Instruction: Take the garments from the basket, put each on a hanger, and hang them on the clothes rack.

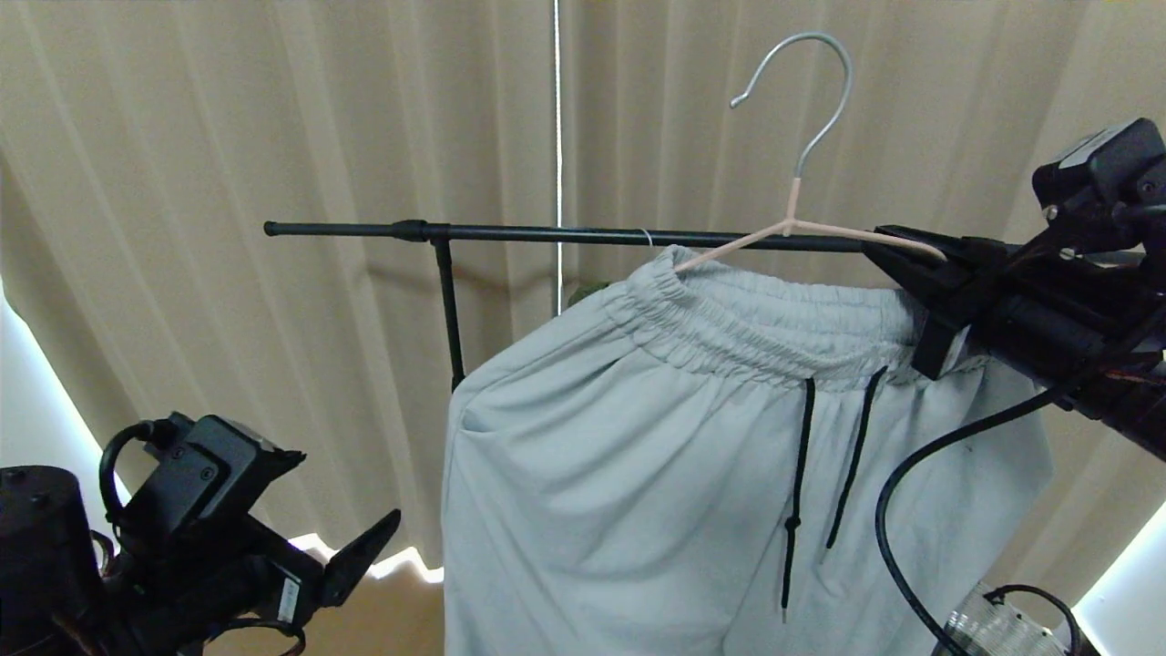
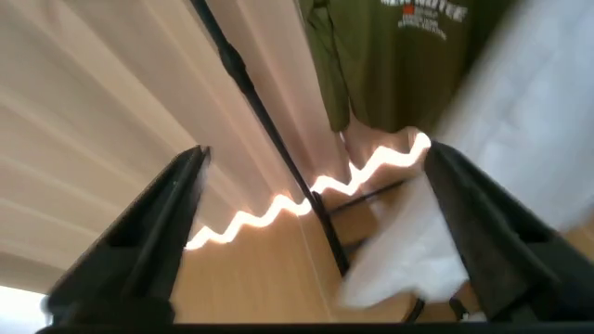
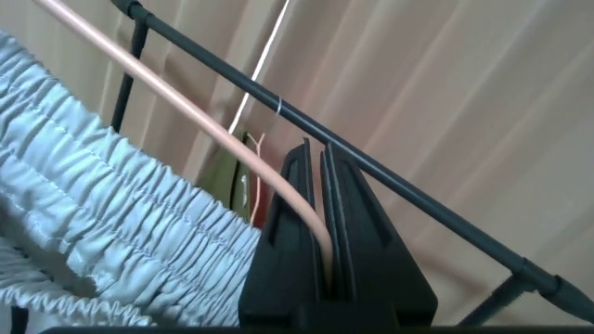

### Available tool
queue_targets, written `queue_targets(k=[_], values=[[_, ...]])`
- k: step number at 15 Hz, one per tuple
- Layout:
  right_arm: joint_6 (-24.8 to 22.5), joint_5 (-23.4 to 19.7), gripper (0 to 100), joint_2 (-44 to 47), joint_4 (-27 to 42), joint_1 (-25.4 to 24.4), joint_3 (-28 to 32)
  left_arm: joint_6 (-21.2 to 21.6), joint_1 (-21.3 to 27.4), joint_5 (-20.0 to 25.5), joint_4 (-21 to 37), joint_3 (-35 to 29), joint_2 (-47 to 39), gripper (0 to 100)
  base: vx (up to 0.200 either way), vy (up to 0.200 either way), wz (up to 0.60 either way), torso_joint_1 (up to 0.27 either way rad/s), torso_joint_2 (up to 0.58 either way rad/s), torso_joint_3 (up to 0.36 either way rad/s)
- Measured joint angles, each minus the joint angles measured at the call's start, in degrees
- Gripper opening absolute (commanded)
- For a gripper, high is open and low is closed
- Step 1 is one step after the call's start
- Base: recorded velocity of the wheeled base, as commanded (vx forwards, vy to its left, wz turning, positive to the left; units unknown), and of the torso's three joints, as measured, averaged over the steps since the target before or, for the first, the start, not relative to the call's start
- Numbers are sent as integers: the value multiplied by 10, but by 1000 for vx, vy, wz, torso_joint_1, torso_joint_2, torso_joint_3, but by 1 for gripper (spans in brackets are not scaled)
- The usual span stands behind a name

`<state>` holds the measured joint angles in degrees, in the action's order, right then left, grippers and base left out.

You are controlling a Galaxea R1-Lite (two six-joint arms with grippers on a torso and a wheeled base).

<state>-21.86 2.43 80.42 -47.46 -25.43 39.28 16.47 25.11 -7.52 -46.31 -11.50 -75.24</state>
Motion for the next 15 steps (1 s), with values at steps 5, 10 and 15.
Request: queue_targets(k=[5, 10, 15], values=[[-48, 11, 0, 2, 1, 109, -49, 9, -31, -2, 1, 24, 98, 100, 0, 0, 0, 0, 0, 0], [-76, 70, 0, -21, 1, 232, -99, 5, -105, 0, 3, 60, 169, 100, 0, 0, 0, 0, 0, 0], [-145, 99, 0, -61, 13, 329, -123, -5, -116, 0, 3, 64, 183, 100, 0, 0, 0, 0, 0, 0]])
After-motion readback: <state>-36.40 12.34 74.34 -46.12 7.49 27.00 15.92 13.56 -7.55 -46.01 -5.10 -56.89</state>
